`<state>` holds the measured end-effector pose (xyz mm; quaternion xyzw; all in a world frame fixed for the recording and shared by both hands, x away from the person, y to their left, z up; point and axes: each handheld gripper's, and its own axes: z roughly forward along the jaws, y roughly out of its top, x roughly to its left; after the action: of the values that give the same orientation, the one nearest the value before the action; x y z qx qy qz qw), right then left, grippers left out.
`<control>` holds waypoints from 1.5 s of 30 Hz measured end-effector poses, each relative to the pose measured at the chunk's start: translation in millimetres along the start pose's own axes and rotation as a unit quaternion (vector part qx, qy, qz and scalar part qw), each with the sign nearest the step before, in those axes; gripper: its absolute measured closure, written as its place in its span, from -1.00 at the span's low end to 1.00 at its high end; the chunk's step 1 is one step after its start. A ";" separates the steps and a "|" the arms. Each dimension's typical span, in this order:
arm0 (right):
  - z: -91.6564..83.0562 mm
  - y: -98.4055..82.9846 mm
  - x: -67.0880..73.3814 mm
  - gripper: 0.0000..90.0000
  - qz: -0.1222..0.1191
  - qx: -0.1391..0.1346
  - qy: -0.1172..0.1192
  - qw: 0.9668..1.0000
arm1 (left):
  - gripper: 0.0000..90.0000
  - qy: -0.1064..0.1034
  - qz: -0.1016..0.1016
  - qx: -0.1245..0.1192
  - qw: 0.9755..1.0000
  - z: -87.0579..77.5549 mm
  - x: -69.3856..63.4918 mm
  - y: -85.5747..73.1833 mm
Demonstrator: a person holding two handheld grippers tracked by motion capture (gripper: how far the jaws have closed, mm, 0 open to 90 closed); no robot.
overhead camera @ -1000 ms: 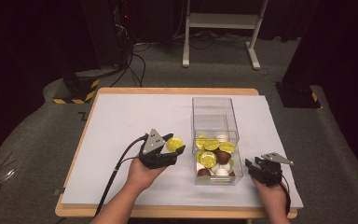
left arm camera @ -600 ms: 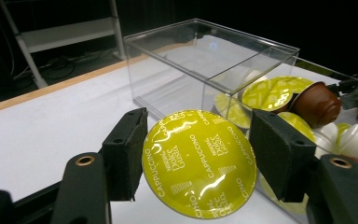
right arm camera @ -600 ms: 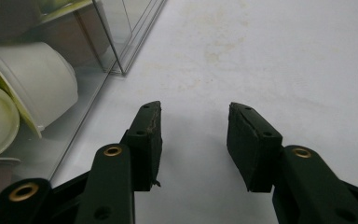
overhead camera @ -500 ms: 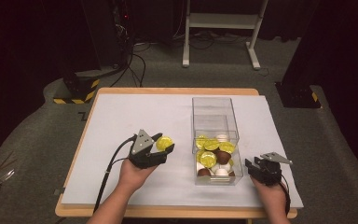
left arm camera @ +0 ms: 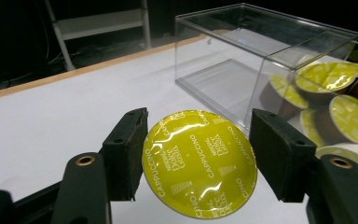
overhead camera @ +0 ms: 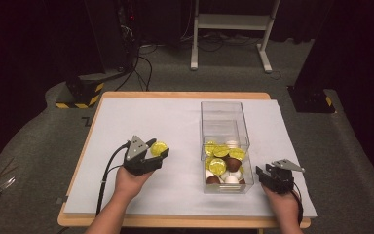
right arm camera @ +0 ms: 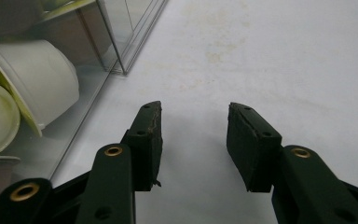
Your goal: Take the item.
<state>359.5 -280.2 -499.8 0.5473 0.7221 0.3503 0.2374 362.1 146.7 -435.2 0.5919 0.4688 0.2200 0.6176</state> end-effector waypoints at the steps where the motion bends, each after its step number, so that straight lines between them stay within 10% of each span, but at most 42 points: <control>1: 0.1 0.0 -0.2 0.23 -0.002 -0.001 0.000 1.000 | -0.14 0.003 0.002 0.001 1.000 -0.6 2.9 -0.6; 25: 0.4 0.1 0.4 0.23 -0.004 0.001 -0.001 1.000 | -0.14 0.081 -0.020 0.037 0.996 13.7 57.0 -35.2; 27: 0.4 0.0 0.3 0.23 -0.004 0.001 -0.001 1.000 | -0.14 0.083 -0.017 0.043 0.995 17.2 57.2 -38.5; 28: 0.5 0.0 0.4 0.23 -0.004 0.000 -0.001 1.000 | -0.14 0.088 0.019 0.079 0.993 13.3 62.1 -38.1; 45: -0.1 0.0 0.3 0.15 -0.005 -0.003 0.000 1.000 | -0.15 0.098 -0.053 0.042 0.993 32.6 54.3 -50.1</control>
<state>359.3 -280.0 -499.7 0.5426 0.7243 0.3510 0.2404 400.4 164.3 -504.0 0.5672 0.5668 0.2235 0.5542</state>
